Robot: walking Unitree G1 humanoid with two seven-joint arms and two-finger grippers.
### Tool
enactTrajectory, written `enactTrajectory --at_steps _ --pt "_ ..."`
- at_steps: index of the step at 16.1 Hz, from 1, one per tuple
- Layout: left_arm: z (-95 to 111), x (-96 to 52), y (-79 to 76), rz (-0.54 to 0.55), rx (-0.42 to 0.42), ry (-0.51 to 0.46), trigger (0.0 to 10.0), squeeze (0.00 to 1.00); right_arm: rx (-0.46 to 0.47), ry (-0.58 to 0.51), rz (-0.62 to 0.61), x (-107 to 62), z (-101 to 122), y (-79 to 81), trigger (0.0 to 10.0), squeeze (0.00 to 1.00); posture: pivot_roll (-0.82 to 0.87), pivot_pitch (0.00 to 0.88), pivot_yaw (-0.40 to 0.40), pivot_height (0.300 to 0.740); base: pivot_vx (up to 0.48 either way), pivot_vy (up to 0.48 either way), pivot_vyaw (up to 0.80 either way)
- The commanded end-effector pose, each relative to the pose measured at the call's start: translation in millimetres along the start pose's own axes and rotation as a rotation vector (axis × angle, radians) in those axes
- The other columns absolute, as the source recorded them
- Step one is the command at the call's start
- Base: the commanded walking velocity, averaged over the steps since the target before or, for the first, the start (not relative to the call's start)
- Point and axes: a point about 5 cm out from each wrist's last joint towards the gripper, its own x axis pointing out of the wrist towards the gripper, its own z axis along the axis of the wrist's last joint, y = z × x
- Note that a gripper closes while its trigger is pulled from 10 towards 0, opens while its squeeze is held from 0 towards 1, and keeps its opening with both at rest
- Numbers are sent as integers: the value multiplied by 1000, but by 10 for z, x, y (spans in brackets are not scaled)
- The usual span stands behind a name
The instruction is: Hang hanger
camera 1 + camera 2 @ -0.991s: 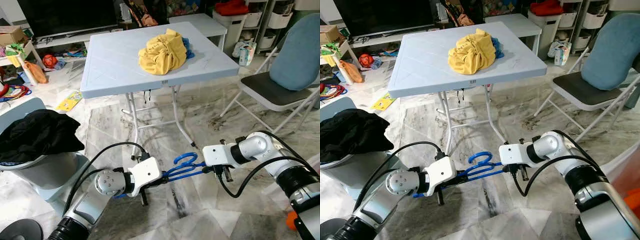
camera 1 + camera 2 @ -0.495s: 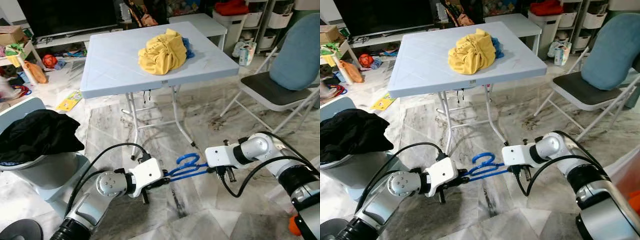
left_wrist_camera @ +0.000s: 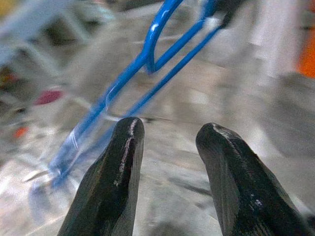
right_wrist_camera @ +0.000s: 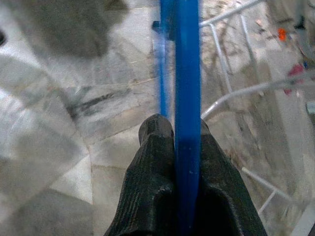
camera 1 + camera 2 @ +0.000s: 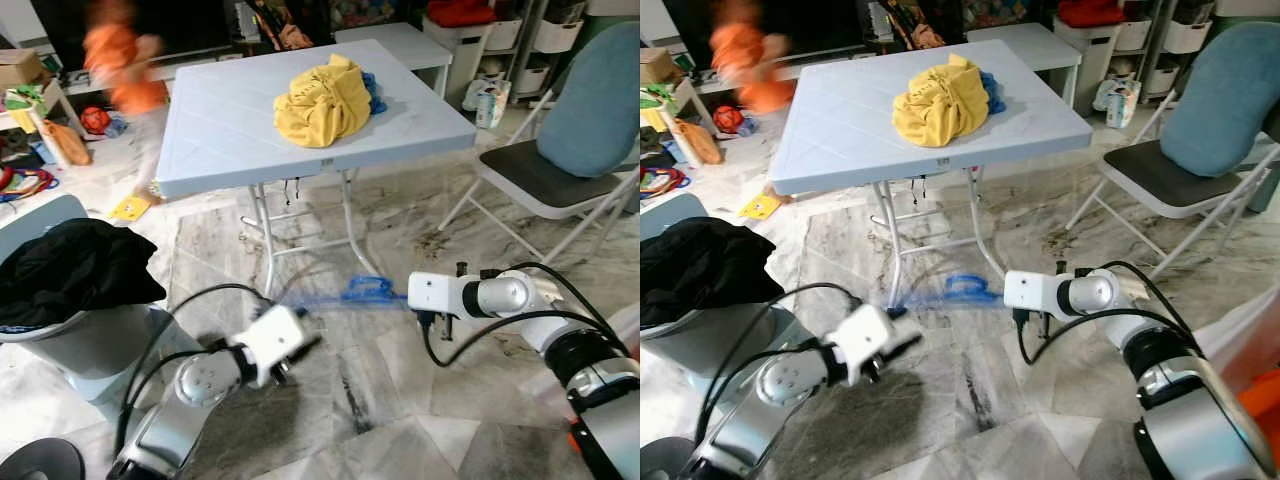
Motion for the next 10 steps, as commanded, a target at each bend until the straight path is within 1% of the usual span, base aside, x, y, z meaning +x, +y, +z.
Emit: enactTrajectory --at_steps 1,2,3,4,5,6,7,8,9,10 --pt "22 -73 106 107 3 -20 10000 1000 56 -7 -34 10 -27 11 0 0 -106 0 42 740 0 0 0" --pt "21 -110 136 182 -17 -36 10000 1000 120 -2 -66 27 -77 51 0 0 -103 0 40 740 0 0 0" --pt "20 -129 152 233 -44 -47 10000 1000 191 -16 -85 46 -86 73 0 0 -100 0 39 740 0 0 0" --pt "31 -145 168 289 -57 -60 10000 1000 300 -41 -119 71 -82 82 0 0 -101 0 39 740 0 0 0" --pt "43 -156 180 346 -67 -73 10000 1000 436 -72 -156 97 -75 88 0 0 -103 0 41 740 0 0 0" --pt "50 -164 206 419 -116 -88 10000 1000 582 -103 -215 120 -67 83 353 0 -109 0 42 740 0 0 0" --pt "38 -170 256 520 -217 -90 10000 1000 757 -147 -295 147 -42 89 1333 0 -116 0 46 740 0 0 0" --pt "30 -167 267 543 -259 -89 10000 1000 803 -156 -319 152 -36 96 3765 0 -116 0 46 740 0 0 0" --pt "10 -148 278 570 -387 -92 10000 1000 901 -187 -369 157 -10 119 7686 0 -122 0 46 740 0 0 0" --pt "8 -140 284 580 -437 -96 10000 1000 942 -201 -389 157 8 130 8667 0 -126 0 47 740 0 0 0"
